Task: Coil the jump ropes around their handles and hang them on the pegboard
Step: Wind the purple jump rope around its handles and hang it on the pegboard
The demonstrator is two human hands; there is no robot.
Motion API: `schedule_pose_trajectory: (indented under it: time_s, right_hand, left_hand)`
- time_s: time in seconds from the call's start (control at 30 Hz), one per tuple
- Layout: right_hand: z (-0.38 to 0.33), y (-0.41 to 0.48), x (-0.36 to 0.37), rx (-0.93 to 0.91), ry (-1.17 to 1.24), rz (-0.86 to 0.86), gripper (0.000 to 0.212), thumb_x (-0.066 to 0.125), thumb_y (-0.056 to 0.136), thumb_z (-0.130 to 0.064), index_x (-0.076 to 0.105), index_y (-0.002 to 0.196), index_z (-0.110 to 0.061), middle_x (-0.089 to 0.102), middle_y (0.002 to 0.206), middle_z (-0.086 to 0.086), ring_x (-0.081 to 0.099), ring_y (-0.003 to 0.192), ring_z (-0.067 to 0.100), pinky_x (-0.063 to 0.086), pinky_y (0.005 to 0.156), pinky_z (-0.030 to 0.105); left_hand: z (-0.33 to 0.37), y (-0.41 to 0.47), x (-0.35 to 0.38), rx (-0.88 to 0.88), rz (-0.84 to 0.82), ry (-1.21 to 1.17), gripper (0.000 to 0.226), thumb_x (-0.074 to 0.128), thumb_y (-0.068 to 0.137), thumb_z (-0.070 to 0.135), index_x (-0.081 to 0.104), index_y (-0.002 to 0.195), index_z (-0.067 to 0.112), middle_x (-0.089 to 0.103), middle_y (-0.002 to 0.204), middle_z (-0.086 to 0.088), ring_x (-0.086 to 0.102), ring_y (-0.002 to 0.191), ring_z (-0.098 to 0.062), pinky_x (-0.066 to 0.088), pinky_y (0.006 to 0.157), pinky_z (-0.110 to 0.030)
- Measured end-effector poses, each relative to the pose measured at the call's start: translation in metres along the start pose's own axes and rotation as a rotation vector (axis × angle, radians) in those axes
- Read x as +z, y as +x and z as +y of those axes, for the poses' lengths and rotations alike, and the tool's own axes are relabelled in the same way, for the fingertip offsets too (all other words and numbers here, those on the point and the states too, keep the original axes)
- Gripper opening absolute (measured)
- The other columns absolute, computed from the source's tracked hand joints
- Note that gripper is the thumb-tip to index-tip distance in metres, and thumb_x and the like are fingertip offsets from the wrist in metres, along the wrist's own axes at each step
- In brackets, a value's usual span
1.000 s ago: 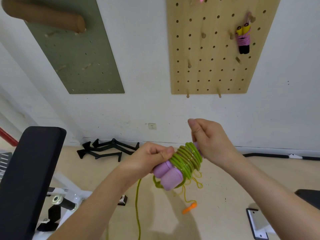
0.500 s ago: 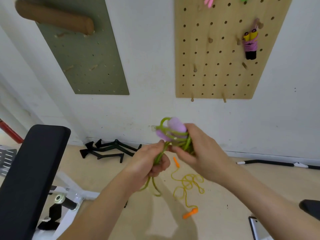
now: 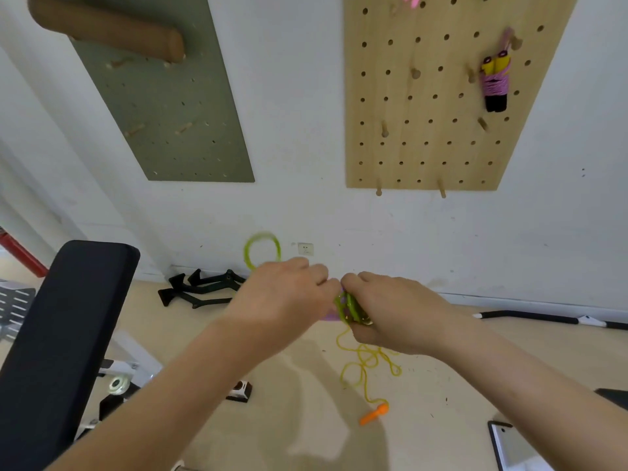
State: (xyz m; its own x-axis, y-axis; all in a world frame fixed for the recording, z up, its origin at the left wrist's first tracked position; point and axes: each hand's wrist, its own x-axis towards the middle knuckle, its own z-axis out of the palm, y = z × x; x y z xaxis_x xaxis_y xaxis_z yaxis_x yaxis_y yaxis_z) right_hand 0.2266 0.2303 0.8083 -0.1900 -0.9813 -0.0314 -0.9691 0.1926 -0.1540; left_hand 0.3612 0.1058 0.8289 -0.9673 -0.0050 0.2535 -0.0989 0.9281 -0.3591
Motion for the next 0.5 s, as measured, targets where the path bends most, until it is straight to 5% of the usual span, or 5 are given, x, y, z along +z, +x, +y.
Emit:
schedule_pose_trajectory:
  time_s: [0.1,0.2,0.33,0.5]
  right_hand:
    - [-0.005,-0.005,-0.007,-0.049,0.002,0.067,0.035,0.052,0.076,-0.055,0.040,0.091,-0.025,0.050,0.082,-0.009,0.052,0.074,0.020,0.039,0.061,0.032]
    - [-0.009,-0.012,-0.010,-0.028,0.058,0.131,0.053,0.039,0.073,-0.081,0.047,0.084,-0.030,0.056,0.070,-0.009,0.053,0.066,0.016,0.039,0.058,0.032]
    - [-0.011,-0.017,-0.012,-0.070,0.133,0.154,0.055,0.026,0.079,-0.077,0.048,0.083,-0.028,0.061,0.069,-0.004,0.054,0.063,0.019,0.045,0.059,0.035]
    - [-0.012,-0.021,-0.032,-0.067,0.462,0.250,0.046,0.034,0.083,-0.068,0.049,0.082,-0.025,0.059,0.060,0.000,0.055,0.057,0.015,0.047,0.059,0.040]
  left_hand:
    - [-0.006,0.008,-0.013,0.008,0.015,-0.091,0.016,0.061,0.074,0.037,0.061,0.062,0.025,0.054,0.057,0.007,0.049,0.052,-0.016,0.020,0.041,-0.022]
    - [-0.009,0.016,-0.025,-0.179,-0.151,-0.458,0.019,0.055,0.085,0.039,0.068,0.075,0.028,0.063,0.066,0.010,0.053,0.065,-0.004,0.041,0.057,-0.027]
    - [-0.019,0.021,-0.025,-0.388,-0.231,-1.101,0.004,0.079,0.069,0.024,0.076,0.072,0.024,0.069,0.061,0.008,0.057,0.056,0.001,0.049,0.059,-0.026]
    - [-0.025,0.022,-0.007,-0.537,-0.174,-1.614,0.013,0.067,0.081,0.003,0.072,0.073,0.012,0.067,0.067,-0.006,0.058,0.059,-0.010,0.048,0.054,-0.018]
